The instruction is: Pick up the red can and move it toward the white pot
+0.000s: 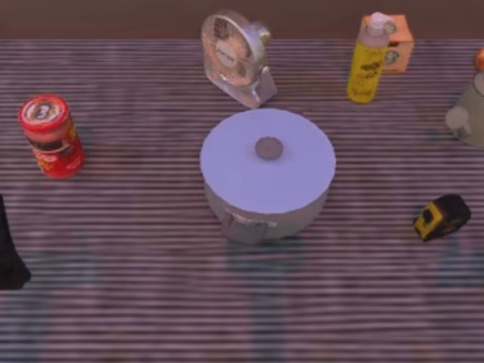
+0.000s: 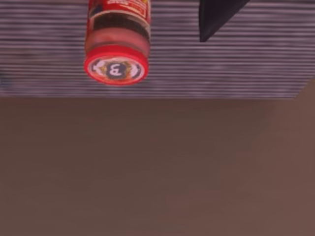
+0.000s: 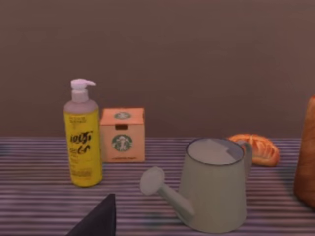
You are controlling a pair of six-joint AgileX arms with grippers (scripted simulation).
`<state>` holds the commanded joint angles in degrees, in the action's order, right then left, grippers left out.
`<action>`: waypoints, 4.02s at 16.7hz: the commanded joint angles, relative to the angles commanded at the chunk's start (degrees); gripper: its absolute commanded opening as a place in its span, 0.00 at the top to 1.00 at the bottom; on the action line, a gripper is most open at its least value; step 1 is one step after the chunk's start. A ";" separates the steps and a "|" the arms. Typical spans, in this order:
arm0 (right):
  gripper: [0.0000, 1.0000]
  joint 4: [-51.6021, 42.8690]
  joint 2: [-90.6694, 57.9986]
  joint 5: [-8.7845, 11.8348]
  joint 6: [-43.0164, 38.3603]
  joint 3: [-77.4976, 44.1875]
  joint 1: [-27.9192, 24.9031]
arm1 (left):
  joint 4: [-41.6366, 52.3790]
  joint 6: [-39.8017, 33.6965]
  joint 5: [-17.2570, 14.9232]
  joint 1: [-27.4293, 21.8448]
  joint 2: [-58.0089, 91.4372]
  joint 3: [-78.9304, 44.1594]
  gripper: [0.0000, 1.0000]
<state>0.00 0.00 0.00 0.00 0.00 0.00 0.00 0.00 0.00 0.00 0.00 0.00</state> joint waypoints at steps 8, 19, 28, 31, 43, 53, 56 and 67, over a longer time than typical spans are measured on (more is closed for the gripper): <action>0.00 0.00 0.00 0.00 0.00 0.00 0.00 | 7.94 1.52 -0.26 -0.72 10.82 -11.82 0.00; 0.00 0.00 0.00 0.00 0.00 0.00 0.00 | 45.88 7.08 -2.12 -3.55 67.68 -65.49 0.00; 0.00 0.00 0.00 0.00 0.00 0.00 0.00 | 74.20 9.91 -1.03 -2.33 120.31 -112.56 0.00; 0.00 0.00 0.00 0.00 0.00 0.00 0.00 | 79.06 10.25 -0.45 -1.60 132.24 -123.84 0.00; 0.00 0.00 0.00 0.00 0.00 0.00 0.00 | 81.09 10.28 0.05 -1.08 140.34 -130.81 0.00; 0.00 0.00 0.00 0.00 0.00 0.00 0.00 | 70.82 10.54 0.05 -0.83 140.40 -120.52 0.00; 0.00 0.00 0.00 0.00 0.00 0.00 0.00 | 70.82 10.54 0.05 -0.83 140.40 -120.52 0.23; 0.00 0.00 0.00 0.00 0.00 0.00 0.00 | 70.82 10.54 0.05 -0.83 140.40 -120.52 1.00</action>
<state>0.00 0.00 0.00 0.00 0.00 0.00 70.82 10.54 0.05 -0.83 140.40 -120.52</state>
